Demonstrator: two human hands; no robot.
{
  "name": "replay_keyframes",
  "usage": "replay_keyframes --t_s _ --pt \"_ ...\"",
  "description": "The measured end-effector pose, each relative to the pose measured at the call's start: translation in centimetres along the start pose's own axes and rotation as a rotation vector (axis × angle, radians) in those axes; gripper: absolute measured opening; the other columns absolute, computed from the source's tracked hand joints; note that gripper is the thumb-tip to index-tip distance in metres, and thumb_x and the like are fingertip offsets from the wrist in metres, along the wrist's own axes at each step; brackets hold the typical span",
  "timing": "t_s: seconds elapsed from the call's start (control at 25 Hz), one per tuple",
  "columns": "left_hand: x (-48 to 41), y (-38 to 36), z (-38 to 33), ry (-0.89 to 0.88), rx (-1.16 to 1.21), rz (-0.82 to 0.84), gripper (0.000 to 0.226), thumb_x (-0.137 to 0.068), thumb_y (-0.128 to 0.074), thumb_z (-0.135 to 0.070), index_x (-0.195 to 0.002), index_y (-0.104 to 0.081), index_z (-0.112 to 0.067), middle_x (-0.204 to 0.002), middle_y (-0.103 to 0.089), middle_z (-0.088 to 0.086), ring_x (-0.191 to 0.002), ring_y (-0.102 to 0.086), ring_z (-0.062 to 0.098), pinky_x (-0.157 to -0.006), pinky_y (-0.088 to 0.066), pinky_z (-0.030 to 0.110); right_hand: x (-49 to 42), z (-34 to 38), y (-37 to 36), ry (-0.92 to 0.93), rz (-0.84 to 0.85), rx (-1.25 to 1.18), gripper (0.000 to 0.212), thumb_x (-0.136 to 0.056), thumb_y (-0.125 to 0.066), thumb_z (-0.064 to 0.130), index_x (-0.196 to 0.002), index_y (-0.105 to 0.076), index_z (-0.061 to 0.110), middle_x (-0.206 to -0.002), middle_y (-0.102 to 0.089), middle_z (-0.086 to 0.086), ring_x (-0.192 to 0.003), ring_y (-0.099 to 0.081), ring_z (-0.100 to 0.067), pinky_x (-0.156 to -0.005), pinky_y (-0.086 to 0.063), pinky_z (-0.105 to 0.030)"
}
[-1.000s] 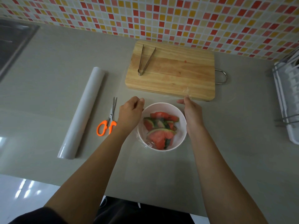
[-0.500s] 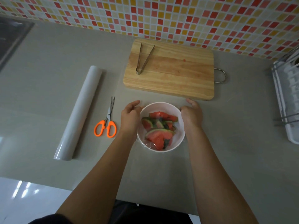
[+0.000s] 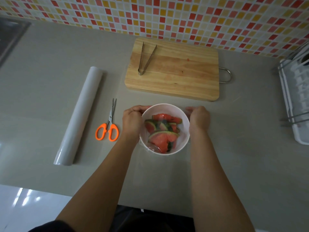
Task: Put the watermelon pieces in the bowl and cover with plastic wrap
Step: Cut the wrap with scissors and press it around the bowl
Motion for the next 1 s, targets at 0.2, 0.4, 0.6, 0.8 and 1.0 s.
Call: replay_keyframes --t_s 0.2,0.4,0.6,0.8,1.0 --pt "-0.5 0.2 -0.1 -0.01 -0.046 -0.012 0.049 -0.069 -0.038 0.01 -0.06 -0.076 -0.02 -0.071 -0.074 0.003 -0.078 -0.069 0.029 -0.065 -0.058 0.036 5.2 0.6 8.1 0.219 -0.721 -0.261 0.034 -0.093 -0.032 0.02 -0.114 -0.058 0.015 -0.117 -0.063 -0.005 -0.113 -0.054 -0.023 -0.097 -0.038 -0.037" --pt "-0.8 0.4 0.1 -0.012 -0.089 -0.018 0.05 -0.07 -0.038 0.007 -0.06 -0.076 -0.023 -0.079 -0.074 0.005 -0.085 -0.068 0.032 -0.075 -0.059 0.044 7.2 4.7 -1.0 0.746 0.289 0.006 0.033 -0.097 -0.033 0.04 -0.129 -0.041 0.035 -0.133 -0.043 0.023 -0.128 -0.041 0.002 -0.102 -0.031 -0.011" --pt "-0.6 0.4 0.1 -0.028 -0.103 -0.03 0.049 -0.068 -0.038 0.005 -0.06 -0.075 -0.026 -0.069 -0.073 -0.006 -0.08 -0.068 0.027 -0.07 -0.058 0.038 5.5 2.1 -2.9 0.519 0.338 -0.024 0.075 -0.069 -0.016 0.087 -0.111 -0.059 0.043 -0.117 -0.061 0.017 -0.108 -0.057 0.002 -0.09 -0.045 -0.016" --pt "-0.7 0.4 0.3 -0.033 -0.114 -0.035 0.046 -0.068 -0.04 0.003 -0.061 -0.075 -0.026 -0.066 -0.072 -0.007 -0.073 -0.067 0.023 -0.063 -0.057 0.034 3.9 0.0 -3.7 0.216 0.318 -0.155 0.079 -0.068 -0.011 0.083 -0.085 -0.072 0.037 -0.093 -0.074 -0.004 -0.092 -0.069 -0.021 -0.09 -0.052 -0.044" --pt "-0.8 0.1 0.3 -0.028 -0.12 -0.018 0.046 -0.068 -0.039 0.004 -0.06 -0.075 -0.024 -0.064 -0.071 -0.005 -0.072 -0.066 0.025 -0.063 -0.058 0.034 3.9 0.1 -2.5 0.216 0.188 0.097 0.081 -0.07 -0.001 0.082 -0.062 -0.068 0.037 -0.057 -0.068 0.011 -0.06 -0.066 -0.005 -0.058 -0.044 -0.024"
Point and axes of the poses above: each hand's wrist, its own x-axis away from the middle knuckle, its own y-axis out of the back of the hand, z = x × y, the point moved 10 cm from there along -x, towards the middle knuckle
